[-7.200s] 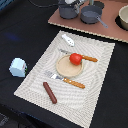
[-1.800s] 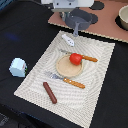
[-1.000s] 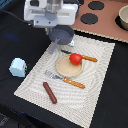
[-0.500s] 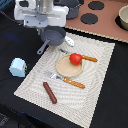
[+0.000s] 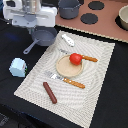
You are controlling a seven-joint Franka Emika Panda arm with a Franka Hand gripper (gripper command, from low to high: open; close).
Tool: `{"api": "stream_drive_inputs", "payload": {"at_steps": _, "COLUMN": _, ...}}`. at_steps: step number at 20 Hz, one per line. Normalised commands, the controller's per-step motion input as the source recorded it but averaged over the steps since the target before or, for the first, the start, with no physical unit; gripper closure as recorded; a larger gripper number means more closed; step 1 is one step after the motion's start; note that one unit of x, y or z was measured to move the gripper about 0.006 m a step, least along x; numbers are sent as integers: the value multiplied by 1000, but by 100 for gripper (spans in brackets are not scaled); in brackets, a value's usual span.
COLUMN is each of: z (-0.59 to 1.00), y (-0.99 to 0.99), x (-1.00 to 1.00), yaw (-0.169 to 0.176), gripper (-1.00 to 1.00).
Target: Interact with the objects in diverse but meaningful ways.
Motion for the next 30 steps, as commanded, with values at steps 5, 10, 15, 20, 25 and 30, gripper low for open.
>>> {"api": "stream_drive_inputs", "payload": {"at_steps": 5, "z": -175, "y": 65, "x": -168, "yaw": 102, "gripper": 100}}
{"api": "stream_drive_inputs", "payload": {"at_steps": 10, "z": -14, "y": 162, "x": -347, "yaw": 268, "gripper": 100}}
{"api": "stream_drive_inputs", "payload": {"at_steps": 15, "z": 0, "y": 47, "x": -452, "yaw": 207, "gripper": 100}}
{"api": "stream_drive_inputs", "payload": {"at_steps": 20, "z": 0, "y": -240, "x": -122, "yaw": 82, "gripper": 100}}
{"api": "stream_drive_inputs", "payload": {"at_steps": 25, "z": -30, "y": -331, "x": 0, "yaw": 15, "gripper": 100}}
{"api": "stream_drive_inputs", "payload": {"at_steps": 30, "z": -123, "y": -248, "x": 24, "yaw": 0, "gripper": 100}}
